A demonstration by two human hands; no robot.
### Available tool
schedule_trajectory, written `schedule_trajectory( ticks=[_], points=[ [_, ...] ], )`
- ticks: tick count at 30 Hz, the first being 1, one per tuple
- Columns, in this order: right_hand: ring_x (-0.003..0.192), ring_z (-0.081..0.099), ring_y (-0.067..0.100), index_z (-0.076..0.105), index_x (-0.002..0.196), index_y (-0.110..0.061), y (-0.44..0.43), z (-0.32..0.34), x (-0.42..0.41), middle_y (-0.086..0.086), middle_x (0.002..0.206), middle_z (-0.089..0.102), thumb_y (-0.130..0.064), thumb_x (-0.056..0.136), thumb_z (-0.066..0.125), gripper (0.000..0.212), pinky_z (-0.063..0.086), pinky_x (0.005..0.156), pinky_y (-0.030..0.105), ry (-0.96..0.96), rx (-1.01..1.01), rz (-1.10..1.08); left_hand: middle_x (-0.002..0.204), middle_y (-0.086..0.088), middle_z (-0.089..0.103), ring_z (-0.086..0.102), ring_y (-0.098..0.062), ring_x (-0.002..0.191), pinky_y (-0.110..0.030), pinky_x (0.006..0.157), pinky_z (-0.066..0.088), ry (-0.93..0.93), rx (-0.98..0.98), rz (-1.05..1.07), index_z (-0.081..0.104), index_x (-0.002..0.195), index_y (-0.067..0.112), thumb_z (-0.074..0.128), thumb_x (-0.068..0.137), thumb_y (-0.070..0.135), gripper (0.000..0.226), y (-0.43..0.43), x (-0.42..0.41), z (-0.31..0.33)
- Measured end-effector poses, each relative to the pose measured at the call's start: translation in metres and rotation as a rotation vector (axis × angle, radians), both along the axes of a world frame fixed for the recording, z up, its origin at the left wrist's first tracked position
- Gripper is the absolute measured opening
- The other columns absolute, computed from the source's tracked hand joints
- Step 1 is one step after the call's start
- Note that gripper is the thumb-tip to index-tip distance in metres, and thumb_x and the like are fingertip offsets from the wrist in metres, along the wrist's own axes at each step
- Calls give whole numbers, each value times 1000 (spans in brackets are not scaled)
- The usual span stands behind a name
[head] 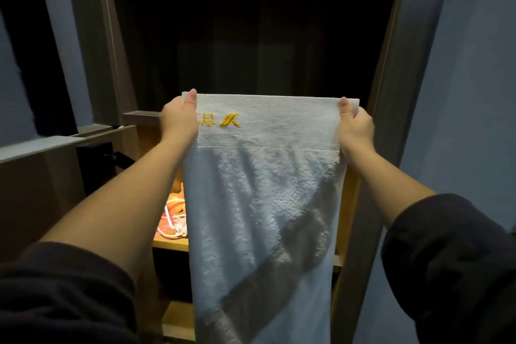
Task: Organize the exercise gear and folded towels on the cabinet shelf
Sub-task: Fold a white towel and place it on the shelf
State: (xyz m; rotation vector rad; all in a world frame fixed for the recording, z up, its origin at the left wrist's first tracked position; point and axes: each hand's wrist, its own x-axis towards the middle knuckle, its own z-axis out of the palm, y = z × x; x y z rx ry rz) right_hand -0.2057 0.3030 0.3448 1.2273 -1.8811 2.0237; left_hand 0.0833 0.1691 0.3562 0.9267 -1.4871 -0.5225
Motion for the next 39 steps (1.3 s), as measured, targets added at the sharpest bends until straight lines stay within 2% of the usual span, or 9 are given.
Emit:
schedule_trajectory(
  ticks=[5,13,18,21,23,26,32,35,39],
  points=[
    [90,59,16,58,102,-15,17,9,5,3,99,64,-56,98,40,44,48,78,34,-31,31,50,76,-6,55,51,-22,77,-34,66,38,-41,-66,-4,51,74,13,36,102,49,48,14,13,10],
    [93,67,12,62,94,-28,79,-7,40,-7,96,69,-69,83,51,44,53,72,25,-104,-81,272,75,7,64,63,6,62,-12,53,49,146,-101,-237,62,80,24,44,99,52,38,71,60,-5],
    [82,69,6,66,94,-27,146,-29,64,-9,89,71,-63,80,63,39,55,67,22,-93,-184,382,76,1,66,64,-11,72,-30,64,52,236,-148,-331,66,80,23,49,98,49,36,126,94,-27],
    [86,66,11,65,99,-24,190,-49,80,0,96,68,-71,73,68,54,57,70,26,-82,-222,421,69,10,67,64,-5,68,-21,58,53,288,-198,-427,67,79,23,48,99,43,34,169,115,-45],
    [88,67,14,61,110,-14,215,-60,92,2,98,68,-74,67,69,74,57,69,27,-107,-231,456,68,9,67,64,-7,65,-21,57,51,329,-194,-473,65,79,22,48,99,43,33,195,124,-56],
    [89,70,16,57,113,-14,243,-75,109,0,97,70,-78,63,69,82,58,68,28,-146,-191,502,69,6,68,65,-10,64,-22,55,52,376,-152,-522,66,77,22,49,98,44,34,225,137,-73],
    [84,71,17,65,99,-22,266,-122,119,-2,90,73,-80,59,70,71,58,64,28,-218,-117,477,64,2,68,62,-14,58,-22,52,49,419,-25,-481,73,76,18,51,96,40,38,247,146,-127],
    [79,71,13,72,86,-32,255,-153,118,-3,86,74,-78,61,70,53,58,63,30,-285,-45,420,60,4,69,62,-7,52,-17,49,50,414,122,-413,74,72,15,51,99,31,39,237,140,-159],
    [74,69,7,74,83,-37,224,-205,111,-7,81,75,-59,85,61,26,57,63,28,-356,103,329,54,9,67,60,-1,47,-13,47,48,348,341,-307,67,78,13,53,100,27,29,207,128,-207]
  ],
)
